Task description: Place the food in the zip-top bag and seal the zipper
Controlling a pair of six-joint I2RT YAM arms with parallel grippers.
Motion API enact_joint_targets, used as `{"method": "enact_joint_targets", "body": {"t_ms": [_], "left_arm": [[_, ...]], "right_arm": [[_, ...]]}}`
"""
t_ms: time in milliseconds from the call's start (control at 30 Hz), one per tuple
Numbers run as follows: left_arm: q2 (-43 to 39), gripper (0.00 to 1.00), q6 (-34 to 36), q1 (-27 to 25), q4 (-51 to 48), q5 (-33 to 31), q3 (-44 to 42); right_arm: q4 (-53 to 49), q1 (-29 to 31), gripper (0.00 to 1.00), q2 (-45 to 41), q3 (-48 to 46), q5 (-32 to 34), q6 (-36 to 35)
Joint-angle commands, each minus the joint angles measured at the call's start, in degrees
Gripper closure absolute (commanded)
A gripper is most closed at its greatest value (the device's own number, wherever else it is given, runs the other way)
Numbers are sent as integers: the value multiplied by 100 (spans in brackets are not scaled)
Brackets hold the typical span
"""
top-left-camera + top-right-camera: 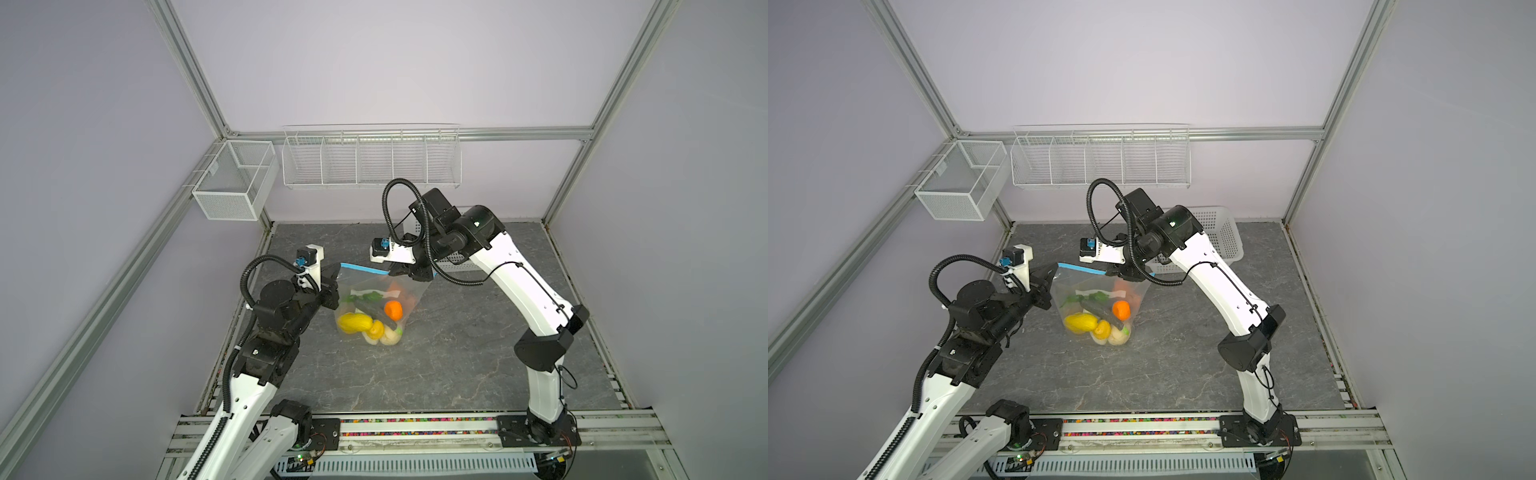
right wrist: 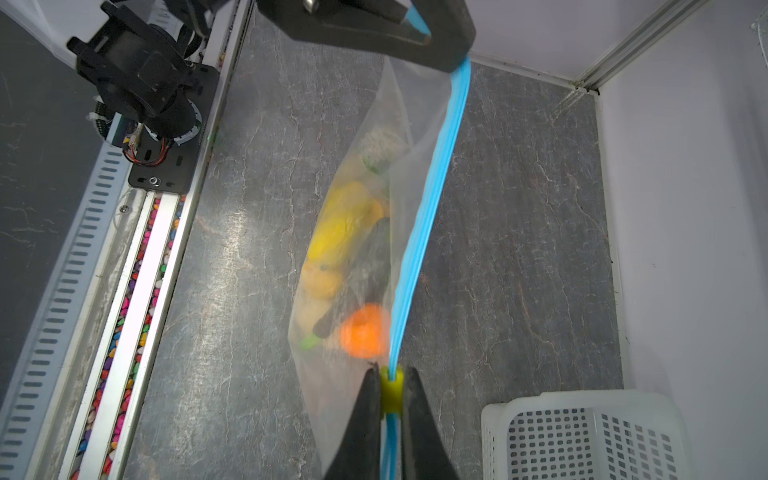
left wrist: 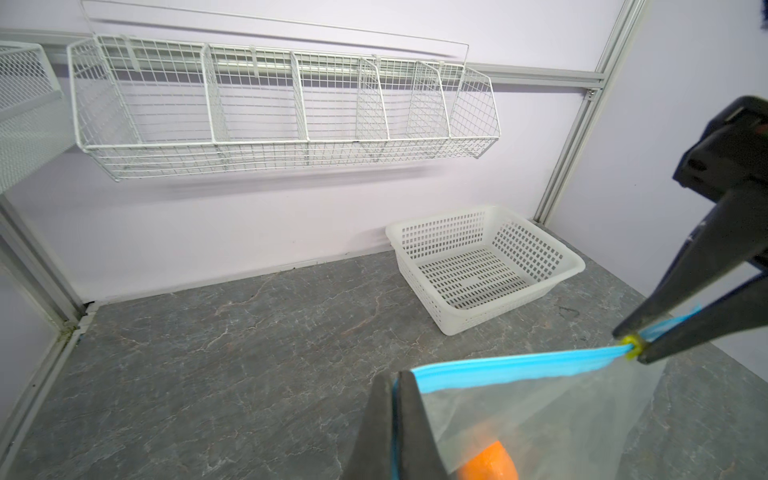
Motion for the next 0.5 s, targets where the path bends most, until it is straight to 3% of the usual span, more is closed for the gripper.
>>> {"method": "enact_joint_targets", "body": {"t_ms": [0, 467], "left_arm": [[-69, 100, 257, 85, 24, -572, 93], [-277, 100, 524, 87, 132, -613, -122]], "right_arm": [[-404, -157, 94, -291, -106, 106, 42], [-359, -454, 94, -571, -505, 111, 33]]}}
